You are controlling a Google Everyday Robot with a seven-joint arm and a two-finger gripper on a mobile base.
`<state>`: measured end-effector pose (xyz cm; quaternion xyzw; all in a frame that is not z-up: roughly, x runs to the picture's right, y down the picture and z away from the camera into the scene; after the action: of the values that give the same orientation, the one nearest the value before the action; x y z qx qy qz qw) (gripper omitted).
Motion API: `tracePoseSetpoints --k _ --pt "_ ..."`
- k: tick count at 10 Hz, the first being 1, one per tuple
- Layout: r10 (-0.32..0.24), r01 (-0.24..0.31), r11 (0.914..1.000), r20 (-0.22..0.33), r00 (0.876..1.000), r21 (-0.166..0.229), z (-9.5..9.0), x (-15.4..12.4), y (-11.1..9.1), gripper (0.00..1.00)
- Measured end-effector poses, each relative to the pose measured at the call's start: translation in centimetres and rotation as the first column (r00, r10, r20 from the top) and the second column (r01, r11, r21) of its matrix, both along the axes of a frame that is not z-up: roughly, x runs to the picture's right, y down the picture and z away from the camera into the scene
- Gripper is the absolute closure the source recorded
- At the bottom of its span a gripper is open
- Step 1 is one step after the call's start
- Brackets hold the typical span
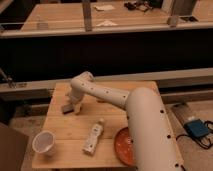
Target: Place the eraser in the ceramic cup
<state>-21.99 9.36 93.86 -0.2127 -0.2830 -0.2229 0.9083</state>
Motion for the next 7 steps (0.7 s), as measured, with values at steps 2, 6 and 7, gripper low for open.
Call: tracePoseSetpoints --k 2,6,7 --pt "-0.003 0.003 1.0 0.002 1.0 0.001 0.12 0.0 0.05 0.2" --pt "-0.01 0.01 1.0 0.003 1.0 0.001 0.34 -0.04 0.09 0.46" --pt "-0.012 0.012 0.9999 0.003 1.0 0.003 0.4 -0.06 0.06 0.55"
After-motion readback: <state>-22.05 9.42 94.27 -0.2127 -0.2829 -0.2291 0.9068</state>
